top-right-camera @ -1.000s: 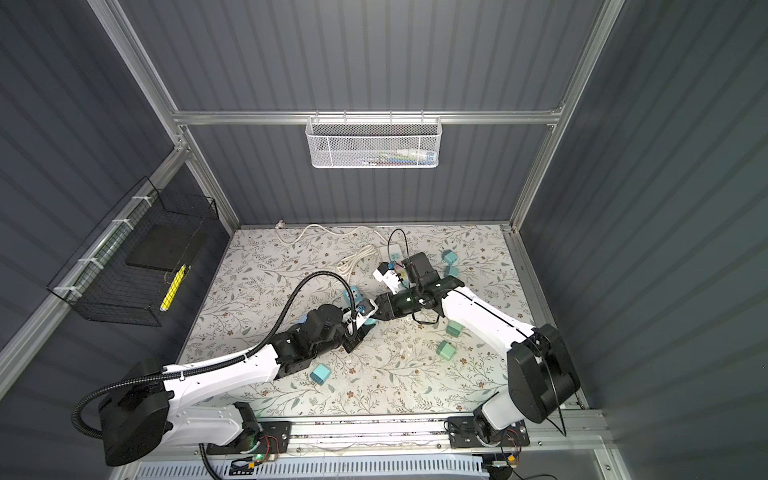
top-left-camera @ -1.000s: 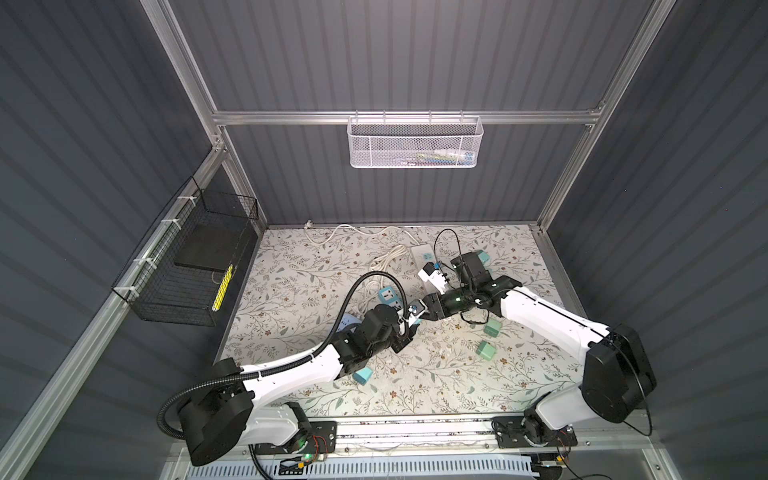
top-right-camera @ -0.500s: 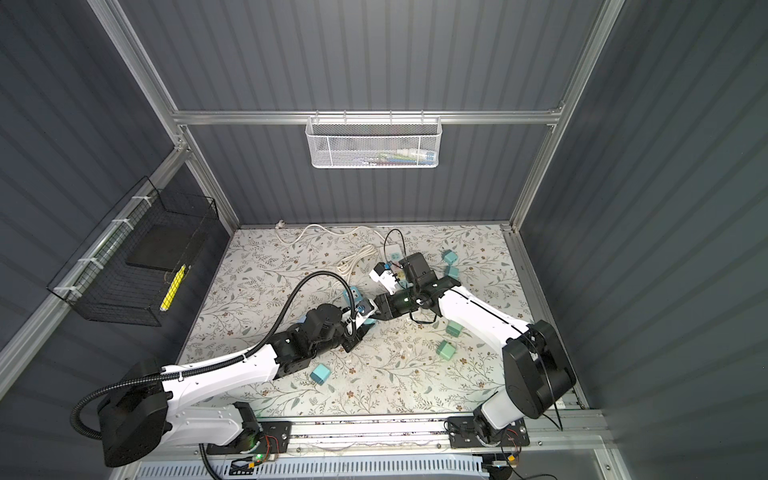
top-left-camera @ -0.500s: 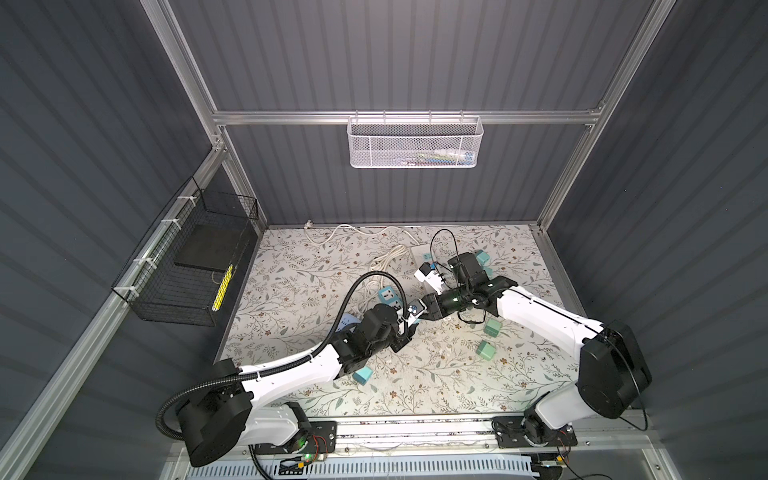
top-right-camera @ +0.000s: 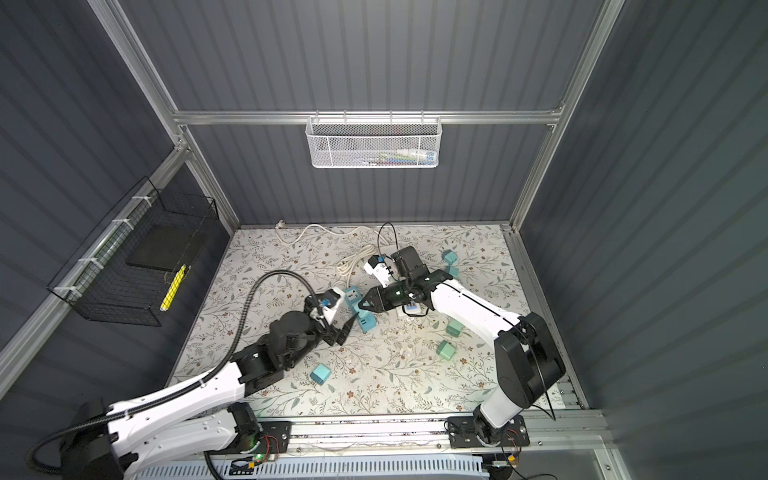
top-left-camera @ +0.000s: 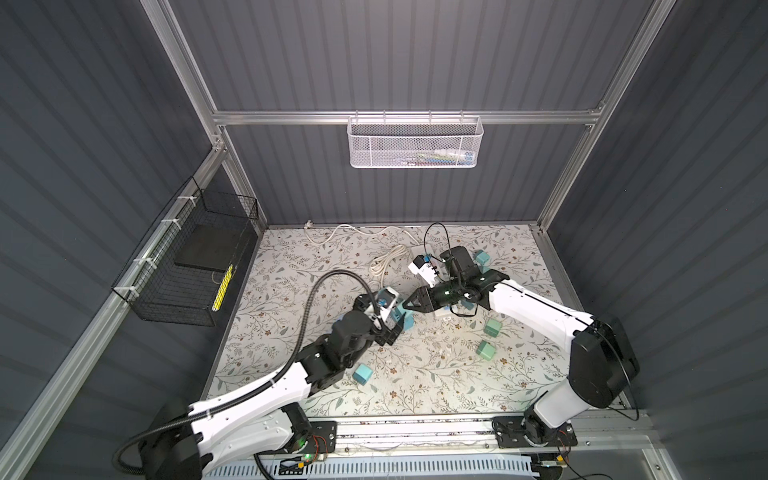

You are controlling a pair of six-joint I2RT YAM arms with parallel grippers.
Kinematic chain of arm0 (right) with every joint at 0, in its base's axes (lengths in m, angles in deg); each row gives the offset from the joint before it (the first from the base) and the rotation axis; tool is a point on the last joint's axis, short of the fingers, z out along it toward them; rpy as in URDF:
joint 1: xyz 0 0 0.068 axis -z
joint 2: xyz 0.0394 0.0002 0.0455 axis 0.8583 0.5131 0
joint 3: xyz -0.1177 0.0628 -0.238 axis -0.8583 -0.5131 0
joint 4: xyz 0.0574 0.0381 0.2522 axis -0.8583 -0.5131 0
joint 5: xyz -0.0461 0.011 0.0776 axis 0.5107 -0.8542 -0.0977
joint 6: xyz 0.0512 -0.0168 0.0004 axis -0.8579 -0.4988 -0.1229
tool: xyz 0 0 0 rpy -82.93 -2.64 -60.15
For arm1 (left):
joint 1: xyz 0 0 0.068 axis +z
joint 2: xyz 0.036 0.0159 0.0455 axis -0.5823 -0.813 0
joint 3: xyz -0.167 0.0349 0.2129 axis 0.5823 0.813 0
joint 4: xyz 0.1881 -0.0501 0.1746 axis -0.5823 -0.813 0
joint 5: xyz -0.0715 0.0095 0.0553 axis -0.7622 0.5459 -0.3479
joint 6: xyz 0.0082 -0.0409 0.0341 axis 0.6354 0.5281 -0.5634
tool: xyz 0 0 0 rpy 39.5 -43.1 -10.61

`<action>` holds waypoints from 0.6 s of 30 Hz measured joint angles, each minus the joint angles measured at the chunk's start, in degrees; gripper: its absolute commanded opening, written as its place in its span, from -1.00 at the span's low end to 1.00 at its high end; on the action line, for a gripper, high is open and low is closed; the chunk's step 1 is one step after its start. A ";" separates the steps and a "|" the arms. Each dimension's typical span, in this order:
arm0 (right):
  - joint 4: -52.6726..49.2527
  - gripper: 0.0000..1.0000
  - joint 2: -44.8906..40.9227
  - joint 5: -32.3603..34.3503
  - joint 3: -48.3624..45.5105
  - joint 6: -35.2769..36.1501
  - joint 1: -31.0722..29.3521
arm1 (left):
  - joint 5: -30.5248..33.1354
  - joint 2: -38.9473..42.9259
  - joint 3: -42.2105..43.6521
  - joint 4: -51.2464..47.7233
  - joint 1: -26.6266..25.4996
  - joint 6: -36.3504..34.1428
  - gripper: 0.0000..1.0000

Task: Insert the plug
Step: 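Carry the teal adapter to the blue socket with the right gripper while the left withdraws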

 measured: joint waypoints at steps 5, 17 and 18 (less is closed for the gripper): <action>0.68 -0.75 5.57 5.77 5.79 2.82 -5.20 | 4.33 9.16 0.87 -7.96 12.26 14.67 0.85; 1.53 -0.78 19.71 17.55 18.88 11.10 -16.24 | -16.48 -3.80 -0.63 -24.35 48.78 45.40 0.59; 1.46 -0.78 20.98 18.67 20.11 11.76 -16.85 | -19.17 -5.27 -0.61 -24.26 50.97 46.25 0.59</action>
